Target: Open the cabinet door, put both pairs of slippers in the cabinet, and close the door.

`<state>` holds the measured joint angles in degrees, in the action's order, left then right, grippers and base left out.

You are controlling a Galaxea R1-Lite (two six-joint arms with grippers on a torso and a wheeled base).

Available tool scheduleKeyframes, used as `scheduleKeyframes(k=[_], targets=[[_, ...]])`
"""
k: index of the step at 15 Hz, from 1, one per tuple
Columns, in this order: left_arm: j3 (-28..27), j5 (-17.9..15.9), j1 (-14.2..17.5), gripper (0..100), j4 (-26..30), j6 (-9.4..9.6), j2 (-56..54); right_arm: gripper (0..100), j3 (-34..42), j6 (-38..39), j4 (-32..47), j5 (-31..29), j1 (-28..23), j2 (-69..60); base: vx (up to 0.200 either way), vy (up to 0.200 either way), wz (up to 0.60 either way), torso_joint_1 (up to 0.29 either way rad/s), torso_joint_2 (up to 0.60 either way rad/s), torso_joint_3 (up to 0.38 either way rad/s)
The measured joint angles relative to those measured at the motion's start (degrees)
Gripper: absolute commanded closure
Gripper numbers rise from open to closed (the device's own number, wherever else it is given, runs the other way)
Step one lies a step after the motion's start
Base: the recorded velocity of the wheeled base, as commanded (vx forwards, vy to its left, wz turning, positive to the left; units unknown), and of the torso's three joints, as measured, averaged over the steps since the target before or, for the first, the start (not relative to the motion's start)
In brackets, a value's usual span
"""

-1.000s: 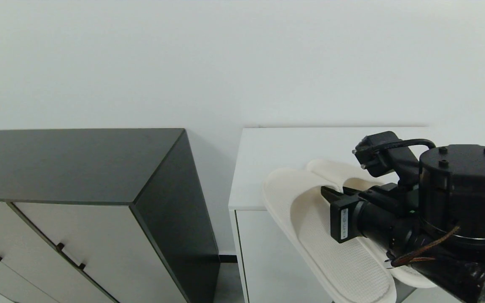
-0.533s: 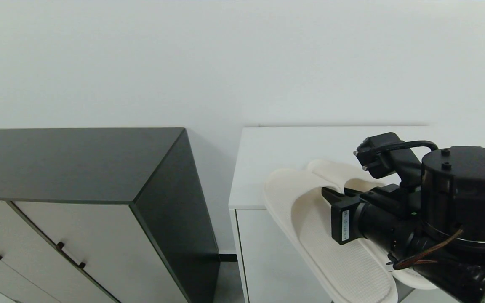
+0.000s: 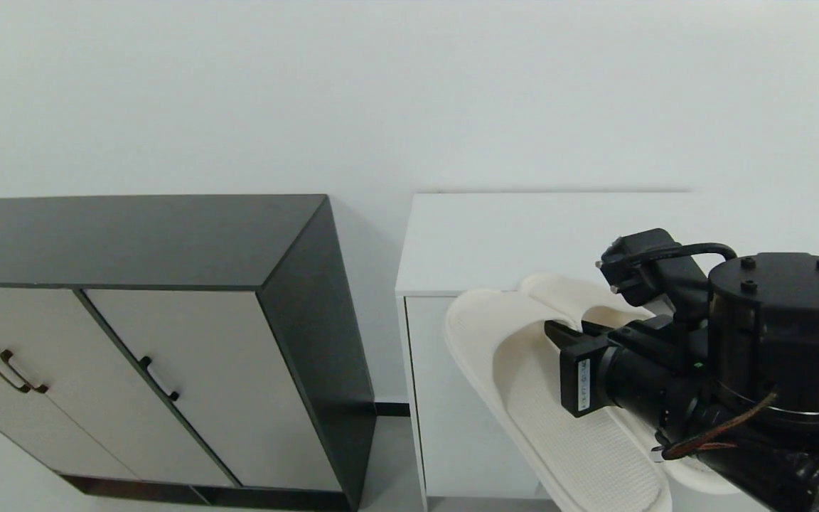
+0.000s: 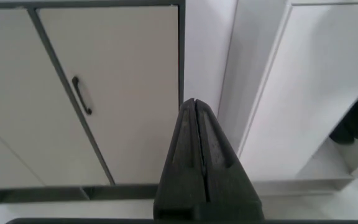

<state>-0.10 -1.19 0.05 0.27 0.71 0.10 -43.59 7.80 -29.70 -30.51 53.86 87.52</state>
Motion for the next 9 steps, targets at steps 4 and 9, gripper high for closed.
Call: scheduleKeyframes(k=[4,9], targets=[[0.0,0.0,0.0,100,0.0,-0.02,0.0,100,0.5,0.0,-0.2,0.0,0.0,0.0,-0.200,0.000,0.00,0.002,0.00,0.008],[0.0,0.0,0.0,100,0.0,0.00,0.0,100,0.8,0.0,-1.2,0.0,0.1,0.0,-0.040,0.000,0.00,0.000,0.00,0.000]])
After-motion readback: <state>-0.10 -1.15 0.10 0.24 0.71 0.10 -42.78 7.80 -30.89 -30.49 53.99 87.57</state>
